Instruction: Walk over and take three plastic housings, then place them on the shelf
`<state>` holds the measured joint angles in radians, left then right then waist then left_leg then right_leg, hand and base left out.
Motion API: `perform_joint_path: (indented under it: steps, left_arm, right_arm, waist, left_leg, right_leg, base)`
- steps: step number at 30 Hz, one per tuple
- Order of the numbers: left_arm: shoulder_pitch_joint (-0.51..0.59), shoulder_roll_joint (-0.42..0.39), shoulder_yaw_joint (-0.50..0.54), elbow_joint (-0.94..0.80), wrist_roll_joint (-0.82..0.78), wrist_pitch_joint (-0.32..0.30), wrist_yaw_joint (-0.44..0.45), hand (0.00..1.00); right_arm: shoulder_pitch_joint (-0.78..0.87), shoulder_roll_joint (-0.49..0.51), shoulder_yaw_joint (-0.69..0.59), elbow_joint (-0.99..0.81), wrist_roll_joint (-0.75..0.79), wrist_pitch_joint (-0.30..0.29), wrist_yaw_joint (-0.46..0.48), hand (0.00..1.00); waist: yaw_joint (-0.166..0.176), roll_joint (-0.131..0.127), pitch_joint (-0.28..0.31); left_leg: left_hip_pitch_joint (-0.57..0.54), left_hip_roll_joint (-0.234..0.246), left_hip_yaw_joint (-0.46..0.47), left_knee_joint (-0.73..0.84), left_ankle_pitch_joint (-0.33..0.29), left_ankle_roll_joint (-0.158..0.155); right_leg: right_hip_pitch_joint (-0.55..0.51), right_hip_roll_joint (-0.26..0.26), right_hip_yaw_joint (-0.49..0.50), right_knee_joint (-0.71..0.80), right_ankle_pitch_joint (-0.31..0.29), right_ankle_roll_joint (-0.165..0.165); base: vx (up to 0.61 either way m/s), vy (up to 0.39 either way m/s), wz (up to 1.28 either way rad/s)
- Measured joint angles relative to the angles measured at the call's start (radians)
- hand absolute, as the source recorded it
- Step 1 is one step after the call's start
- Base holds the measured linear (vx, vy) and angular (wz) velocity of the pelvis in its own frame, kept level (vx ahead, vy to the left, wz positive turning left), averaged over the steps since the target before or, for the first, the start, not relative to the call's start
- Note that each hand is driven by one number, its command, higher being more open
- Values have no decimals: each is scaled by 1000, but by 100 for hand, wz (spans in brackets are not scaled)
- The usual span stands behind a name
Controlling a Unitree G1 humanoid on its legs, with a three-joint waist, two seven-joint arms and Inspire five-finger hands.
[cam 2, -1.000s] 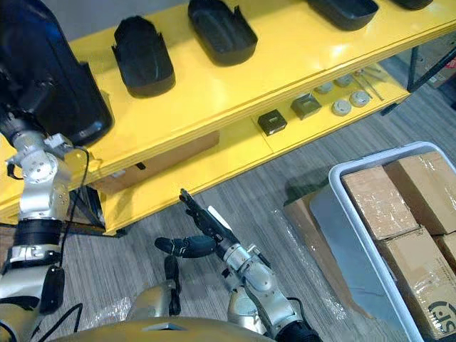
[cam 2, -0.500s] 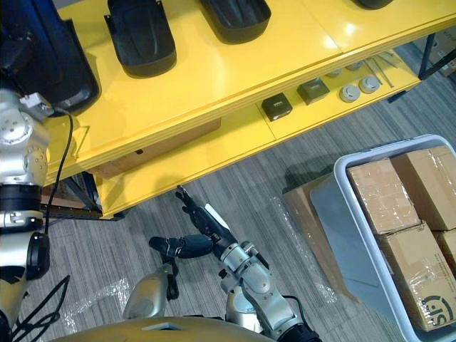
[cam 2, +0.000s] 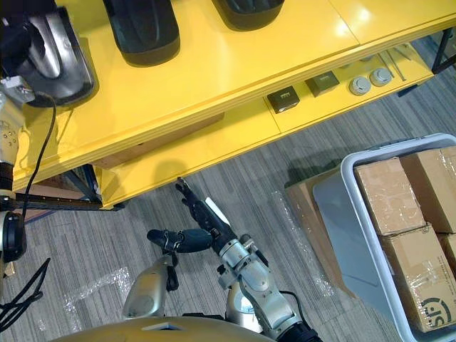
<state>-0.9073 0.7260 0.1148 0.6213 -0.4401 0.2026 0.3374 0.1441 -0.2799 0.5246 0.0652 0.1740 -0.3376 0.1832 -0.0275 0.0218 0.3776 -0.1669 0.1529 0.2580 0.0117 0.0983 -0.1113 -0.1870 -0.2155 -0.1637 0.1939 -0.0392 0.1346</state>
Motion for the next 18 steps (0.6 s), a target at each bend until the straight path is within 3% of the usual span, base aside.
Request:
perform_joint_path:
  steps: [2,8,11,18]
  left_arm:
    - [4,0,0,49,-13,35,-36,0]
    - [13,35,31,83,-23,62,-105,0]
    - [20,47,65,122,-23,67,-133,0]
    - [44,80,100,135,-21,78,-176,0]
  right_arm:
    - [2,0,0,0,0,8,-4,100]
    - [26,3,-8,41,25,61,-74,100]
    - [25,29,-74,240,28,78,-136,100]
    - [-22,15,-299,595,19,158,-136,100]
  waist:
    - [2,0,0]
    - [3,-2,2]
    - [0,-5,3]
    - [-1,-10,8]
  left_leg:
    - [0,0,3,1,-1,0]
    - [13,4,24,3,-16,1]
    - [37,10,56,7,-25,-2]
    - [53,14,69,21,-33,4]
  right_leg:
    - [0,-1,0,1,0,0]
    - [12,-4,-1,0,0,0]
    - [34,-4,0,0,0,0]
    - [56,-6,-6,-2,-1,0]
  base:
    - [0,0,0]
    - [0,0,0]
    - [25,20,-7]
    - [25,9,-1]
